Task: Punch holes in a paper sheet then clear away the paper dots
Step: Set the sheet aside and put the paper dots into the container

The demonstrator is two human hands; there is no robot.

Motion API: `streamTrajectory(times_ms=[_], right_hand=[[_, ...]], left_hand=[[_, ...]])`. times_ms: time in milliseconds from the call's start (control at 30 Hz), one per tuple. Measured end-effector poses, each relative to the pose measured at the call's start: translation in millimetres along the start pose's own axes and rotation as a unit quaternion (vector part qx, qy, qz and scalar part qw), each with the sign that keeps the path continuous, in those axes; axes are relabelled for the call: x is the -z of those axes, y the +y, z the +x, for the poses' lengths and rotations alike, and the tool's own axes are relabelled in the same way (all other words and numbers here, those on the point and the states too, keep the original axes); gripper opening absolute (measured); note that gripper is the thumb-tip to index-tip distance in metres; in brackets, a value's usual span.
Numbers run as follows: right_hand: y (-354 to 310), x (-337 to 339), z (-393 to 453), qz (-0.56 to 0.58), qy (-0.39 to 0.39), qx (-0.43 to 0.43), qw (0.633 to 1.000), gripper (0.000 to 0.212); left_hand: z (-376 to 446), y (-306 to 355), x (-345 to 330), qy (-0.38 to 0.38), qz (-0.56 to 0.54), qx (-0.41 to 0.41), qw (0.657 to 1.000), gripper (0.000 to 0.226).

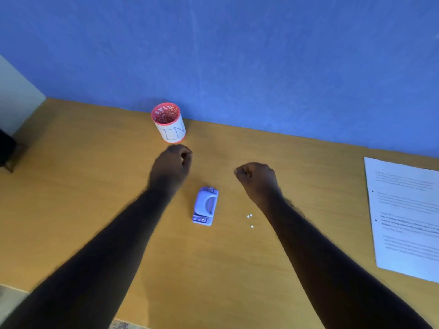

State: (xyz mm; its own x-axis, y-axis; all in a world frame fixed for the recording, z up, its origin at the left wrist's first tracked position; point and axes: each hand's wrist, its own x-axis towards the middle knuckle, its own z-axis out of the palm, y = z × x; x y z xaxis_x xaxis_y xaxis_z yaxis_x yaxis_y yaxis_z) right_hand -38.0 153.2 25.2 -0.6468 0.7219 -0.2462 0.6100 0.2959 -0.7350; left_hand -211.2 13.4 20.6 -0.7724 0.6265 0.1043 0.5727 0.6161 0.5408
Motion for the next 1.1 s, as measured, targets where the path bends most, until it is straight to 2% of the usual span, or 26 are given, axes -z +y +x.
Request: streamTrajectory(times_ms=[100,200,500,633,800,867,1000,1100], right_hand=[[-44,-16,34,0.010,0.011,0.057,0.998,0.022],[-87,-35,66,0.028,0.010,0.084,0.996,0.020],[-168,-86,132,0.005,0.001,0.074,0.997,0.028],[-180,-97,143,-0.017,-0.022,0.058,0.998,0.022],[-183,-101,149,-0.005,-0.039,0.062,0.997,0.021],[-180,-99,150,-0.005,-0.036,0.063,0.997,0.020],[-168,-86,142,0.023,-0.035,0.105,0.994,0.023],[-150,-66,122,0.071,-0.013,0.144,0.987,0.022]], left_hand=[[41,-17,28,0.058,0.016,0.044,0.997,0.022],[75,-27,46,0.082,0.026,0.061,0.994,0.025],[122,-36,52,0.026,0.073,0.070,0.995,0.027],[130,-39,58,-0.009,0.080,0.091,0.993,0.024],[132,-37,64,-0.013,0.092,0.066,0.993,0.027],[129,-38,63,0.005,0.075,0.057,0.996,0.028],[110,-45,56,0.090,0.015,0.038,0.995,0.028],[82,-55,42,0.123,0.060,-0.011,0.991,0.034]])
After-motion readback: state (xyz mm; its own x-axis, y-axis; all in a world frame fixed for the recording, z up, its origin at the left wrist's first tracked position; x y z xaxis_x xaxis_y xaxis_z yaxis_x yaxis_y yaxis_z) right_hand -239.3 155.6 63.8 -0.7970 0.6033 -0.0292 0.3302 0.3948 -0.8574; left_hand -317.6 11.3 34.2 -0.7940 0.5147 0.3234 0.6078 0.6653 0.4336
